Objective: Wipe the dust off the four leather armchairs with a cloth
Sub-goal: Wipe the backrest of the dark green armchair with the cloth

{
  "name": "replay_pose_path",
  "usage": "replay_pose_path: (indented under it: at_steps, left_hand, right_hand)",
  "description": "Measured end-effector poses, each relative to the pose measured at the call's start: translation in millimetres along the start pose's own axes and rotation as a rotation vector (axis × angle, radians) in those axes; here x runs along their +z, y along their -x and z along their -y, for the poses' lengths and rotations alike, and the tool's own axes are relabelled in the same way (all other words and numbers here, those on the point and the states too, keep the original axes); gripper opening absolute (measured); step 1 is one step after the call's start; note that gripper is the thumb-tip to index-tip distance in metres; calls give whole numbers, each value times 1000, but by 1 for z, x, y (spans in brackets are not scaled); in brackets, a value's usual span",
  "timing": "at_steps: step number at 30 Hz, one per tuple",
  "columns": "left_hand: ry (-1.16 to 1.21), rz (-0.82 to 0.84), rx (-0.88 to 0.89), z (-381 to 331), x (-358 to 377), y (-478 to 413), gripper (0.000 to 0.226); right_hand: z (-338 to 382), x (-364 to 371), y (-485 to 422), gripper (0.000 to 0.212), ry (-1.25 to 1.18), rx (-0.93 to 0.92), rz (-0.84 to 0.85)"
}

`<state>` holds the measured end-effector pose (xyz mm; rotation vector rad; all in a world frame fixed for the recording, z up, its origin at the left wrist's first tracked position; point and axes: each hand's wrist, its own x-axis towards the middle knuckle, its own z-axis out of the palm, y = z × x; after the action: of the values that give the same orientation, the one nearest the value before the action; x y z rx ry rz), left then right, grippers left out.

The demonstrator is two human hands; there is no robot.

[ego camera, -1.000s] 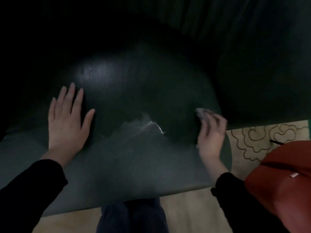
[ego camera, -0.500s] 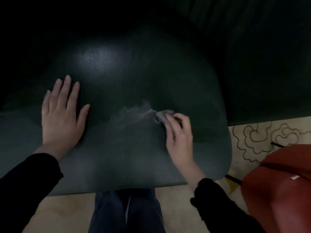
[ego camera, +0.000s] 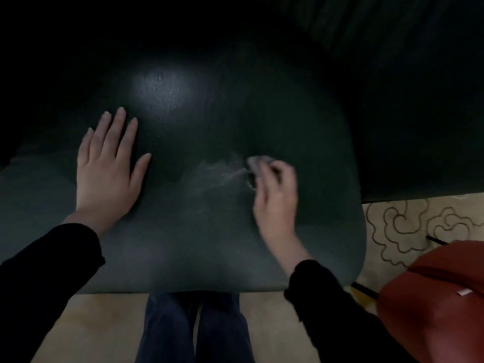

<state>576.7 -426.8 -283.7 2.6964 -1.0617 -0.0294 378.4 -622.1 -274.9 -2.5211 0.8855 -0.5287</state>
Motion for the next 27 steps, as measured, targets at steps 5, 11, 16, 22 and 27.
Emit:
replay_pose_path:
  at_steps: [5,11,16,22,27]
  left_hand:
    - [-31,14,-4,0,-1,1,62]
    - [-48,26,-12,1,1,1,62]
    - [-49,15,-10,1,2,2,61]
    - [-30,5,-4,2,2,3,61]
    - [-28,22,-17,2,1,2,63]
  right_hand:
    - [13,-7,12,28,-153,-99,178]
    - [-58,-43,-68,28,48,217,-65]
    - [-46,-9,-71,28,90,311,-103]
    - [59,26,24,29,-97,-170,172]
    - [35,-3,4,29,-200,-206,213]
